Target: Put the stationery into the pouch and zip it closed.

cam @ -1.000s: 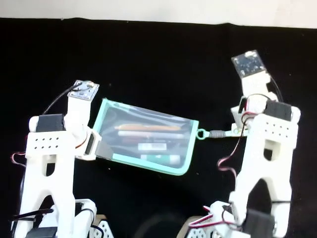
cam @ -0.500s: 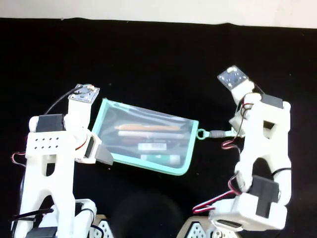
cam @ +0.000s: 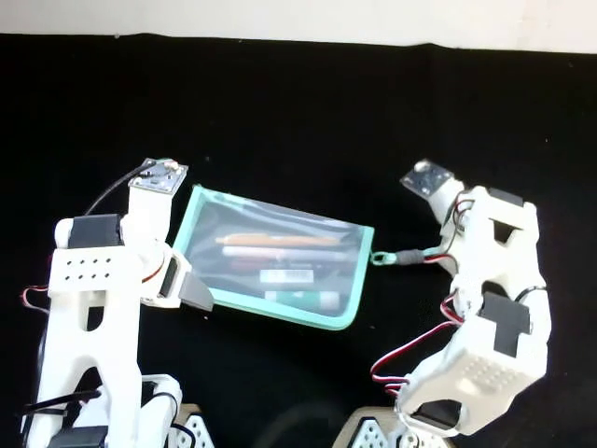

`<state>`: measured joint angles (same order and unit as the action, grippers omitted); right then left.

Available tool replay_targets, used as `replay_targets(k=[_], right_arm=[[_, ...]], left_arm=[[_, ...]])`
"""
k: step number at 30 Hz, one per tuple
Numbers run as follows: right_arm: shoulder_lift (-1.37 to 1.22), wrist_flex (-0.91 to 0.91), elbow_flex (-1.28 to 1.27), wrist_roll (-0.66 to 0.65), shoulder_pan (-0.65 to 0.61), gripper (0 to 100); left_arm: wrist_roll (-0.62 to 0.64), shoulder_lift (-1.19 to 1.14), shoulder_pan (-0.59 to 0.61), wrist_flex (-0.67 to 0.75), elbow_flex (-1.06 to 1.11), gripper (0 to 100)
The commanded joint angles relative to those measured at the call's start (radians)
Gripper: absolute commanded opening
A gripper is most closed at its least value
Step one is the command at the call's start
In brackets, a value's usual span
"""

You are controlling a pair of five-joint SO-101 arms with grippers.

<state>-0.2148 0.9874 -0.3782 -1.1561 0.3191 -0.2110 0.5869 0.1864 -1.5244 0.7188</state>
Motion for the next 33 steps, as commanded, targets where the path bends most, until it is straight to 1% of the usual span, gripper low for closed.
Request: replay_targets(k=[1,11,13,16,18,21,26,29,33], right_arm=[[-0.008,-0.036,0.031,-0.051,0.012,27.7],[-0.012,-0.03,0.019,-0.048,0.013,26.9],[-0.01,-0.031,-0.001,-0.028,0.013,20.6],[-0.008,-0.035,-0.019,0.038,0.013,0.0],[-0.008,-0.033,-0.022,0.063,0.018,3.7],[-0.005,-0.033,-0.019,0.141,0.022,1.0],[-0.001,-0.03,0.01,0.245,0.028,0.7],[0.007,-0.024,0.068,0.341,0.028,0.7],[0.085,0.027,0.165,0.497,0.002,0.7]], left_arm=[[-0.002,-0.002,0.012,-0.011,-0.028,35],[-0.002,-0.002,0.012,-0.011,-0.028,35],[-0.002,-0.002,0.012,-0.009,-0.028,35],[-0.002,-0.002,0.012,-0.009,-0.028,35],[-0.002,-0.002,0.012,-0.009,-0.028,35],[-0.002,-0.002,0.012,-0.009,-0.028,35],[-0.002,-0.002,0.012,-0.009,-0.028,35],[-0.002,-0.002,0.012,-0.009,-0.028,35],[-0.002,0.002,0.012,-0.003,-0.028,35]])
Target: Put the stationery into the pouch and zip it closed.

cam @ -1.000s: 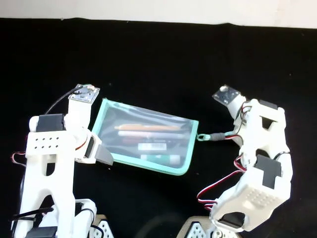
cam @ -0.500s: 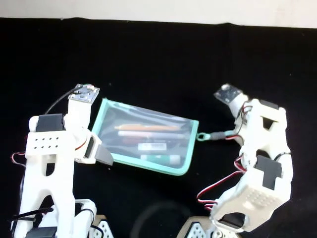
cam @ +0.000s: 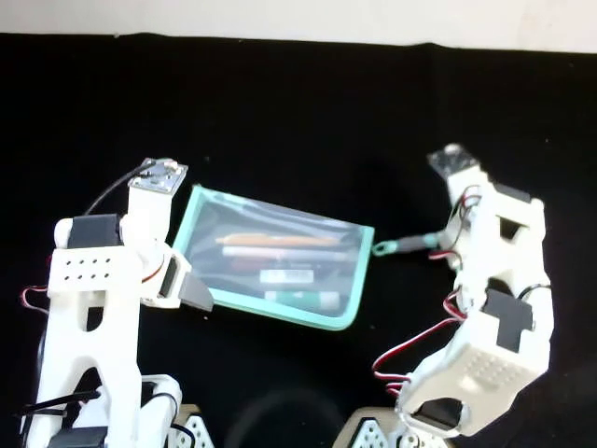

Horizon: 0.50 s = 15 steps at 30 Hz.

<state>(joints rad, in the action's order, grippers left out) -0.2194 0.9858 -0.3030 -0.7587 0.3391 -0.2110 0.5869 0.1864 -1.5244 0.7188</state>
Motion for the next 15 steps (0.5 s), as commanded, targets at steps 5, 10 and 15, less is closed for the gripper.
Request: replay_targets(k=[5,10,15], right_arm=[[0.259,0.136,0.145,0.265,-0.099,0.7],[0.447,0.288,0.145,0.368,-0.197,0.7],[0.651,0.386,0.147,0.465,-0.295,0.7]], left_arm=[[-0.006,0.005,0.012,-0.003,-0.035,35],[-0.008,0.007,0.012,0.0,-0.062,35],[-0.008,0.007,0.012,0.0,-0.147,35]])
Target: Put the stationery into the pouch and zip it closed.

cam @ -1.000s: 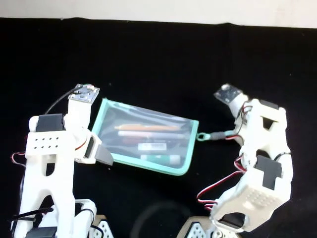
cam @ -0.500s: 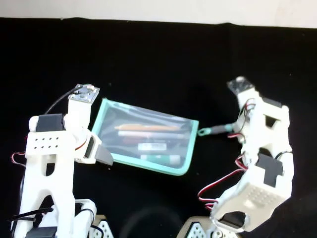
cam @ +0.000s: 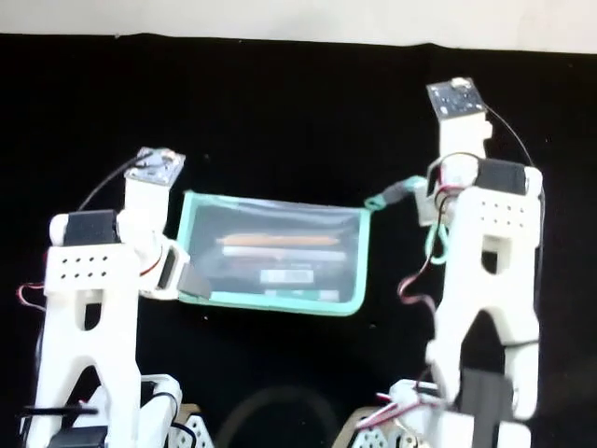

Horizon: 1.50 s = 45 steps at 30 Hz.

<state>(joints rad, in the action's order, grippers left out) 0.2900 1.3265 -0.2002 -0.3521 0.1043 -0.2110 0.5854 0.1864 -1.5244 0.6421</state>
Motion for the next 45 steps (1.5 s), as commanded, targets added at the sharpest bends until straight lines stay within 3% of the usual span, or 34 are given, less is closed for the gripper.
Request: replay_targets(k=[1,7,24,29,41,45], right_arm=[[0.182,0.062,0.045,0.078,-0.081,0.7],[0.341,0.157,0.142,0.176,-0.166,0.8],[0.352,0.208,0.492,0.183,-0.219,0.9],[0.349,0.206,0.547,0.181,-0.285,0.9],[0.117,0.216,0.817,0.178,-0.515,0.9],[0.045,0.216,0.898,0.17,-0.564,0.9]], left_arm=[[-0.008,0.008,0.012,0.0,-0.087,35],[-0.008,0.008,0.012,-0.005,-0.173,35],[-0.002,0.008,0.012,-0.009,-0.383,35],[0.0,0.008,0.012,-0.009,-0.429,35],[0.0,0.008,0.013,-0.068,-0.55,35],[0.0,0.007,0.102,-0.074,-0.631,35]])
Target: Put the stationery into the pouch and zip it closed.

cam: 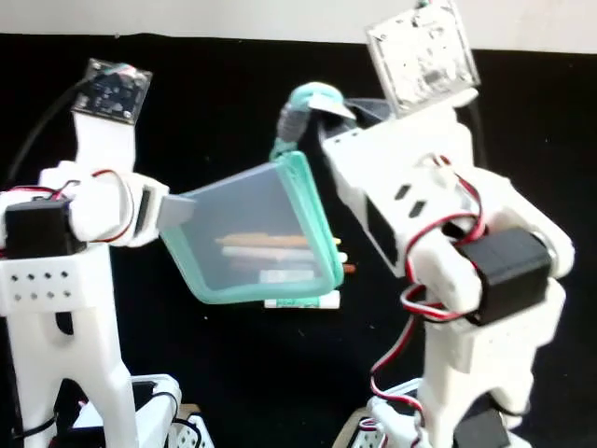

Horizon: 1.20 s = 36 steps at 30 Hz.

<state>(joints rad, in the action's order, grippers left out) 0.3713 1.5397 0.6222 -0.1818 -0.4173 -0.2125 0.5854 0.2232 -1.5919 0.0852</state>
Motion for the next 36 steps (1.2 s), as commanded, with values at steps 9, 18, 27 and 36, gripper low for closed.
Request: replay_targets(k=[9,18,27,36], right_arm=[[-0.156,0.002,0.226,-0.023,-0.168,0.9],[-0.209,-0.028,0.226,-0.023,-0.262,0.9],[-0.213,-0.071,0.231,-0.023,-0.325,0.9],[-0.216,-0.05,0.337,-0.023,-0.343,0.9]], left_arm=[[0.002,0.008,0.231,-0.028,-0.12,35],[0.043,0.008,0.383,-0.041,-0.209,35],[0.051,0.008,0.397,-0.087,-0.321,35],[0.051,0.008,0.398,-0.091,-0.398,35]])
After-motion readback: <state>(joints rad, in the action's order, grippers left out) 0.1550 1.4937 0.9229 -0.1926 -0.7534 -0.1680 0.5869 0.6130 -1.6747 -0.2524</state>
